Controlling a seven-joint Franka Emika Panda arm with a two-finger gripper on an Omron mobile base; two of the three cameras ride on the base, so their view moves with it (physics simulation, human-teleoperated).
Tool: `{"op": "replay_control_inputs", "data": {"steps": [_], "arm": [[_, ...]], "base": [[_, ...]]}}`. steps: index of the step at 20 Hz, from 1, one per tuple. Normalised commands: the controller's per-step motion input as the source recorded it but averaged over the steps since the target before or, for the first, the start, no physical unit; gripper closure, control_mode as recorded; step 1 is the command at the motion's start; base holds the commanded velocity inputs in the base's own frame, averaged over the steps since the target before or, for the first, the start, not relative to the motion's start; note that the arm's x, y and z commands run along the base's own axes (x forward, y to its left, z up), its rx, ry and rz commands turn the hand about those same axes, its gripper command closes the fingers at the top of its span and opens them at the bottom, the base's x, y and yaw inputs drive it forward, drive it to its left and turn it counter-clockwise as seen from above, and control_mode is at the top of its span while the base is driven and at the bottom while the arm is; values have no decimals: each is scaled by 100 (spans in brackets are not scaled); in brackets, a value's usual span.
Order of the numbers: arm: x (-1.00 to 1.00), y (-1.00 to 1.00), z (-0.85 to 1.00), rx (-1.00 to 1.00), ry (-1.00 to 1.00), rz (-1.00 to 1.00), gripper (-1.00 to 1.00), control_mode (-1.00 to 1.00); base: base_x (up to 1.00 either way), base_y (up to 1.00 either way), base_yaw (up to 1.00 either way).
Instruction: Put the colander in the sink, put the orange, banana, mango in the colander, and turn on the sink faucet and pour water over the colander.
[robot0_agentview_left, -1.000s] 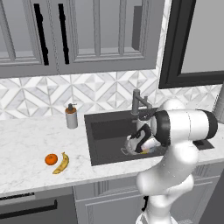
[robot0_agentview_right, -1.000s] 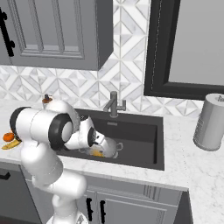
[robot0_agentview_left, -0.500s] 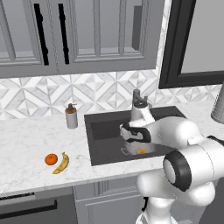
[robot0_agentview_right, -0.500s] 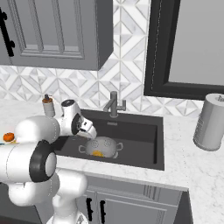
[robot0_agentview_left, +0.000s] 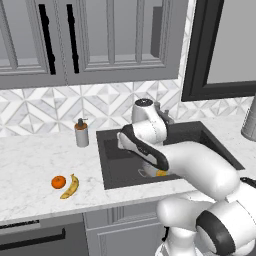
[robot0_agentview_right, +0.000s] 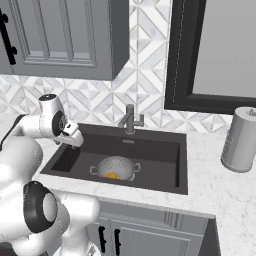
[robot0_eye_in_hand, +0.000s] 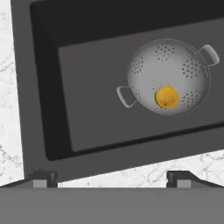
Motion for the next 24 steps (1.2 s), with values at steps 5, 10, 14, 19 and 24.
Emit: {"op": "replay_control_inputs", "data": {"steps": [5,10,14,19,24], "arm": [[-54,96,26,0,12,1,-100,-100],[-49,86,0,1,12,0,-100,-100],[-44,79,-3,4,10,0,-100,-100],[-23,59,-11,5,7,0,-100,-100],[-1,43,-35,3,1,0,-100,-100]], "base": [[0,0,0],[0,0,0],[0,0,0],[0,0,0],[0,0,0]]}}
